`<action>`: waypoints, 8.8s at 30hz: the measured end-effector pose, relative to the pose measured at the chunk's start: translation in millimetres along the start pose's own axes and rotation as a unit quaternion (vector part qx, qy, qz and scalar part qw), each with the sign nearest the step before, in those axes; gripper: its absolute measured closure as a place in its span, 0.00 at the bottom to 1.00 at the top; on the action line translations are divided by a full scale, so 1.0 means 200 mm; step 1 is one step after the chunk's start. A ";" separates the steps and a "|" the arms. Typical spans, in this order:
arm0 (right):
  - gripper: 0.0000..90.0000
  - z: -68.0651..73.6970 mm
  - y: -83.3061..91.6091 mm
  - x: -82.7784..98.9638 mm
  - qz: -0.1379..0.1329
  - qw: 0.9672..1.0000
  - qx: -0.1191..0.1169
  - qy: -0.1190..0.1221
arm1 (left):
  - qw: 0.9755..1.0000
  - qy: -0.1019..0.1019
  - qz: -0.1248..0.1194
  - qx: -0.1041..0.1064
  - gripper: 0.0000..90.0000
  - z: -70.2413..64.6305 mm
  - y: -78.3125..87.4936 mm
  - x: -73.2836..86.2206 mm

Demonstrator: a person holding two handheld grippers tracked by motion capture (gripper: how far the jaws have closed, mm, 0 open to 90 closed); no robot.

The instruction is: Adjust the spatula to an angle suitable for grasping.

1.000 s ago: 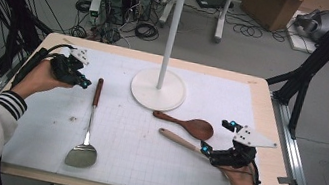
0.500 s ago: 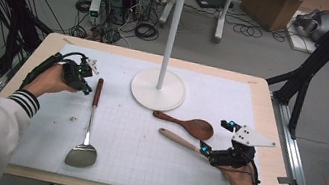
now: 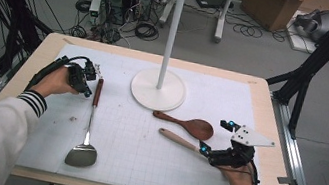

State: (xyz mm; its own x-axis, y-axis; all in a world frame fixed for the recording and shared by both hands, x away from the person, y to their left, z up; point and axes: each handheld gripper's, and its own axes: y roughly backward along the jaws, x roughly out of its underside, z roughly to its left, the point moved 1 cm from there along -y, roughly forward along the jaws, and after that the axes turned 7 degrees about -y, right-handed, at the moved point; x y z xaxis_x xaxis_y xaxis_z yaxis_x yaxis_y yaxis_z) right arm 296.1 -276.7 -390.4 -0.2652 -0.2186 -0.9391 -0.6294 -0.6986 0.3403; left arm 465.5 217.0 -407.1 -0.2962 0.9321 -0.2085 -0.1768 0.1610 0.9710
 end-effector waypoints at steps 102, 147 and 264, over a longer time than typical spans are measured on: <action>0.01 0.01 0.00 -0.01 -0.001 1.000 -0.004 0.002 | 0.967 -0.174 -0.184 0.023 1.00 -0.37 0.47 -0.28; 0.01 0.02 -0.01 -0.01 0.002 1.000 -0.008 0.005 | 0.957 -0.274 0.027 0.094 1.00 -0.71 0.06 -0.31; 0.01 0.02 -0.01 -0.02 0.006 1.000 -0.006 0.004 | 0.970 -0.172 -0.164 0.053 1.00 -0.45 0.41 -0.04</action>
State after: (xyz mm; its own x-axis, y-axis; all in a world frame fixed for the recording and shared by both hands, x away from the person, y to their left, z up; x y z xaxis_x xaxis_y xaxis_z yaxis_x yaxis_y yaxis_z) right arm 295.4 -273.0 -387.7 -0.2662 -0.2318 -0.9356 -0.6171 -0.7047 0.3501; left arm 368.9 192.8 -336.8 0.0939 0.8750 -0.4748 -0.1050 0.4830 0.8693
